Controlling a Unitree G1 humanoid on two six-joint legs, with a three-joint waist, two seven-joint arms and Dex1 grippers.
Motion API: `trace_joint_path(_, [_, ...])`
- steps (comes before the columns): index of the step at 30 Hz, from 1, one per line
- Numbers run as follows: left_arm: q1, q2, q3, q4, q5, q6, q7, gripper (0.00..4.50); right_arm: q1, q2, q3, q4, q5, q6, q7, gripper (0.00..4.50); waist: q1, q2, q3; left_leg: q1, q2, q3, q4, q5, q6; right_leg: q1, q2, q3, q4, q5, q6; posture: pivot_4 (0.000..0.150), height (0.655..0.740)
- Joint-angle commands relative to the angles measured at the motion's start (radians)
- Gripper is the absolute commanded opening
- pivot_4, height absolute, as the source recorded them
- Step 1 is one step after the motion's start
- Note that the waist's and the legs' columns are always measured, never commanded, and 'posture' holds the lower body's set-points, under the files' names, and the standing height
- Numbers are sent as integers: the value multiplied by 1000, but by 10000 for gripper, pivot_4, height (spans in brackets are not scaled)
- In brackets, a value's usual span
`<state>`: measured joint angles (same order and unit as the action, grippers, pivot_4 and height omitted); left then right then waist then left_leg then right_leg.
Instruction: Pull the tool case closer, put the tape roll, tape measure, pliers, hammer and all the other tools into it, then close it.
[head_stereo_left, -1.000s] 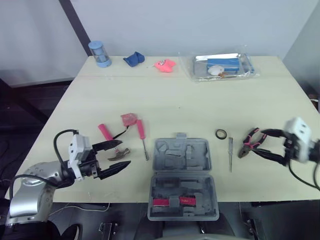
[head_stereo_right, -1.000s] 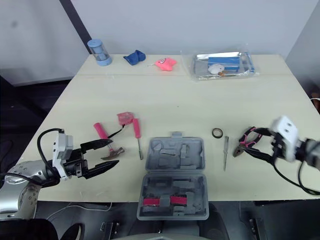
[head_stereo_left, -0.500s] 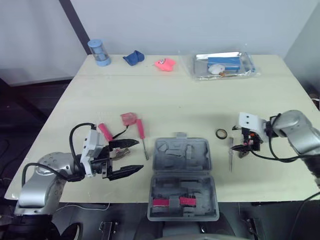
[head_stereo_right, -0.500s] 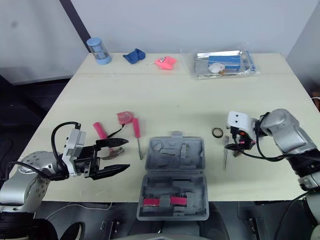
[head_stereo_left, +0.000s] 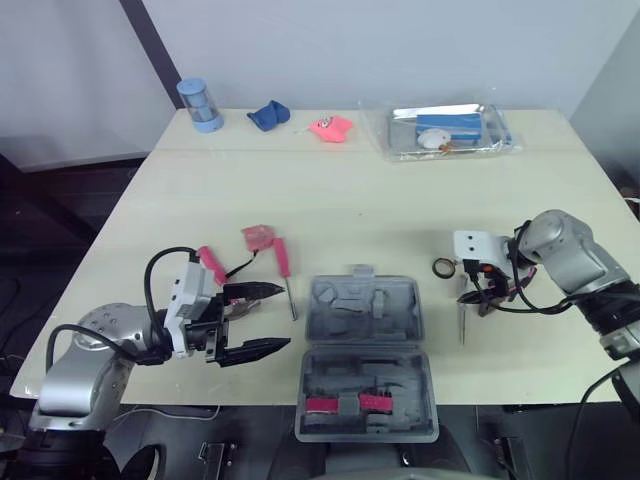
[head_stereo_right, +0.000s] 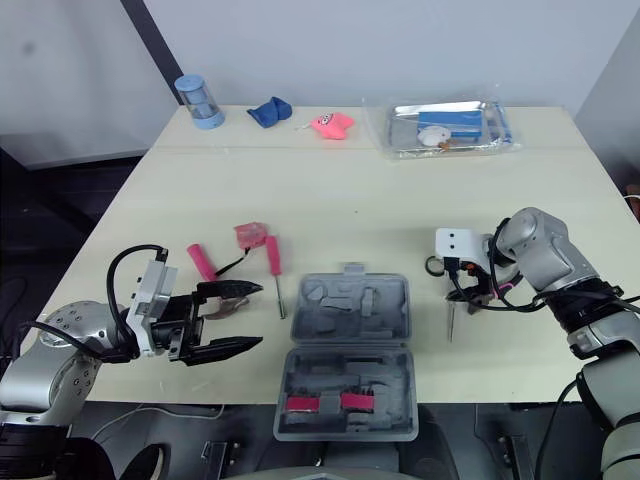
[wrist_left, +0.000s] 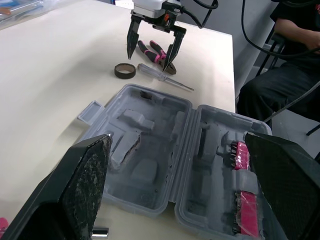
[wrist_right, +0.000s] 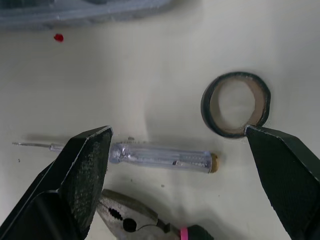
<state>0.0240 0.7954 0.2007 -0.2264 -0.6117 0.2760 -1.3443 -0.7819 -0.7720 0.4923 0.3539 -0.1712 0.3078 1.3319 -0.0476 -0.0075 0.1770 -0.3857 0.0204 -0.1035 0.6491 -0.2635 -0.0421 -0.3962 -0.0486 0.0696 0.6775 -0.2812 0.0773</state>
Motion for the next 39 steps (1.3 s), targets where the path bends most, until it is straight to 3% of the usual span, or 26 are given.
trace_joint_path(1, [-15, 2, 2, -40, -14, -13, 2, 45000, -29, 23, -5, 17, -25, -6, -3, 44531, -1, 0, 0, 0, 0, 0, 0, 0, 0, 0, 0, 0, 0, 0, 0, 1500, 7400])
trace_joint_path(17, [-60, -7, -15, -46, -16, -15, 10, 45000, -106, 132, 13, 185, -118, -36, -20, 44531, 0, 0, 0, 0, 0, 0, 0, 0, 0, 0, 0, 0, 0, 0, 0, 1500, 7400])
trace_joint_path(20, [-60, -15, -12, -49, -22, -24, 11, 45000, -124, 152, 18, 213, -135, -44, -22, 36035, -5, 0, 0, 0, 0, 0, 0, 0, 0, 0, 0, 0, 0, 0, 0, 1500, 7400])
trace_joint_path(22, [-62, -22, -7, -49, -26, -27, 11, 45000, -134, 158, 15, 222, -139, -44, -19, 27557, -9, 0, 0, 0, 0, 0, 0, 0, 0, 0, 0, 0, 0, 0, 0, 1500, 7400])
trace_joint_path(23, [-62, -24, -7, -49, -26, -28, 11, 45000, -135, 159, 14, 225, -141, -47, -18, 21211, -10, 0, 0, 0, 0, 0, 0, 0, 0, 0, 0, 0, 0, 0, 0, 1500, 7400])
trace_joint_path(28, [-62, -30, -12, -48, -21, -37, 12, 45000, -140, 157, 15, 228, -152, -56, -9, 2648, -15, 0, 0, 0, 0, 0, 0, 0, 0, 0, 0, 0, 0, 0, 0, 1500, 7400])
trace_joint_path(39, [-61, -51, -12, -39, -20, -58, 10, 45000, -159, 149, 10, 253, -172, -70, 4, 1164, -21, 0, 0, 0, 0, 0, 0, 0, 0, 0, 0, 0, 0, 0, 0, 1500, 7400])
